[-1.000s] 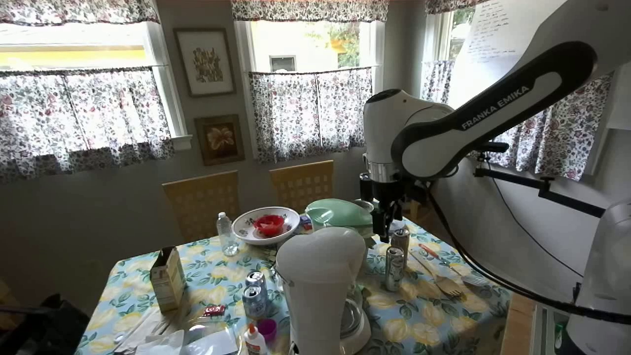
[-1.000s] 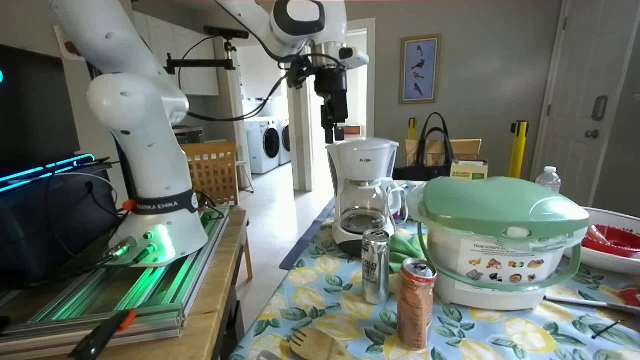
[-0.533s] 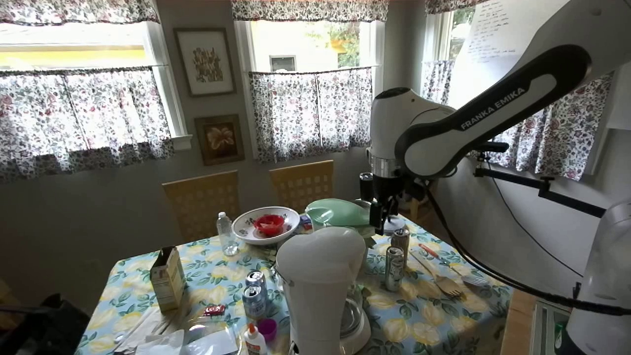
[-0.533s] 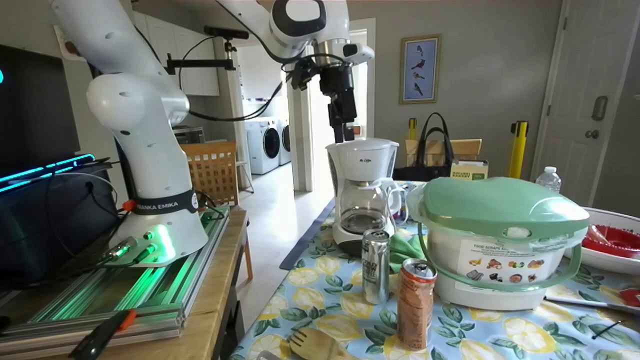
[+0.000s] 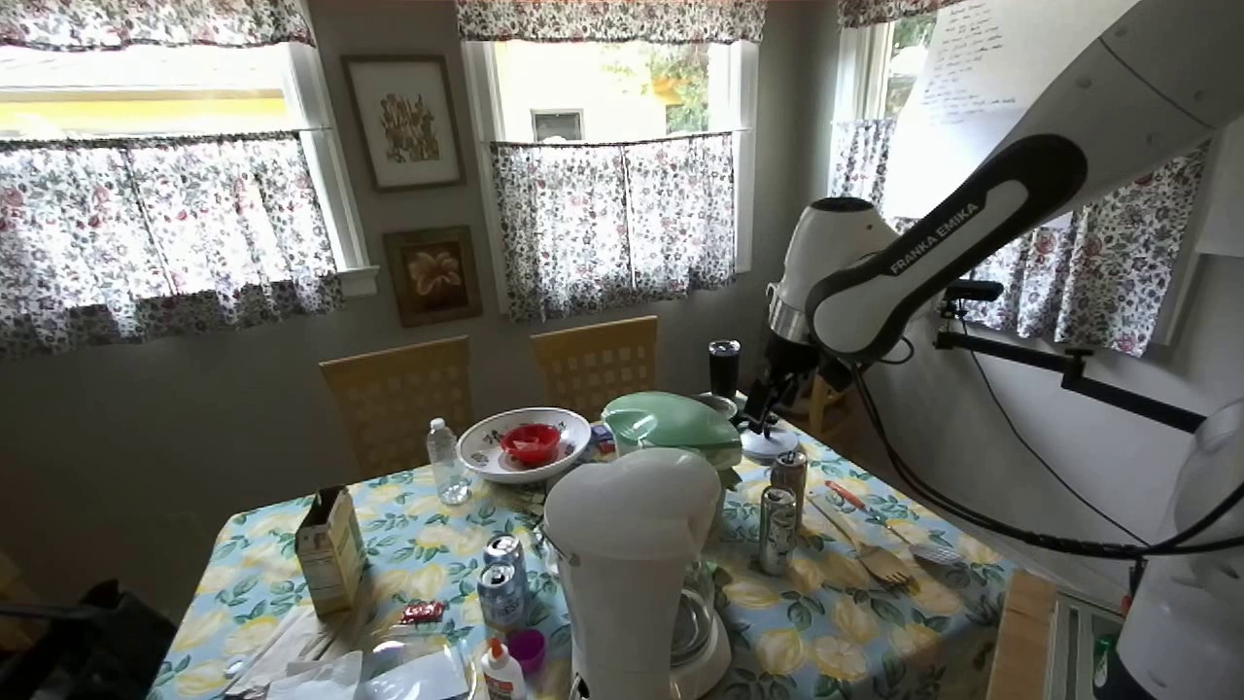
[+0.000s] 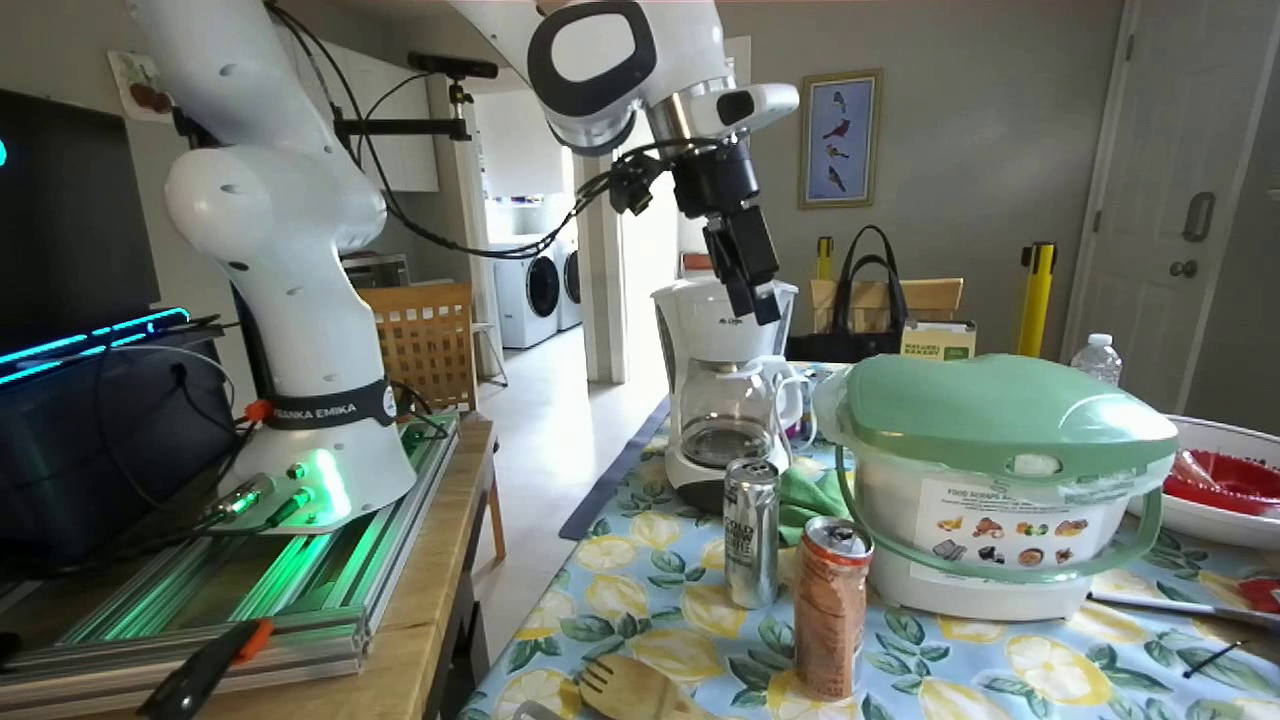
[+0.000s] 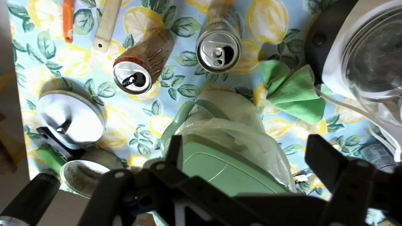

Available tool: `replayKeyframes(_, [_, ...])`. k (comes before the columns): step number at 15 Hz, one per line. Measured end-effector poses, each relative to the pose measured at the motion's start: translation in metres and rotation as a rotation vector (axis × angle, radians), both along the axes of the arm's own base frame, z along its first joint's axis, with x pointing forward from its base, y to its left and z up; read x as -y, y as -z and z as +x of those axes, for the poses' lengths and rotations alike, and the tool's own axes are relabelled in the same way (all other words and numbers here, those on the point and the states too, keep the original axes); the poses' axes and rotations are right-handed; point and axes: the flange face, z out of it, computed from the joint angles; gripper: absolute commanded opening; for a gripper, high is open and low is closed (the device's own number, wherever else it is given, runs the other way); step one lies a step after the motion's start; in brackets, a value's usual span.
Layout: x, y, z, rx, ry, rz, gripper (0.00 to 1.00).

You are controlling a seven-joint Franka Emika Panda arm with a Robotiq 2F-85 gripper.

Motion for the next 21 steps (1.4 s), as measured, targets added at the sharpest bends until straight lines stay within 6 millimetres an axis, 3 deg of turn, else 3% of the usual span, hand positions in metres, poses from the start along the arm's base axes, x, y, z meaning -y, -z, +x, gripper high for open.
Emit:
replayKeyframes(4, [0.020,0.013,0.001,0.026,-0.007,0.129,1.00])
replayKeyframes(8, [0.035,0.010,0.004,0.080,-0.023,0.242,1.00])
replayKeyframes(12, [0.059,0.013,0.009,0.079,-0.002,0.235,1.00])
replayKeyframes(18, [0.087,0.043,0.026,-0.020,0.008,0.216,1.00])
replayKeyframes(21, [0.100,0.048,0.040,-0.054,-0.023,0.198,1.00])
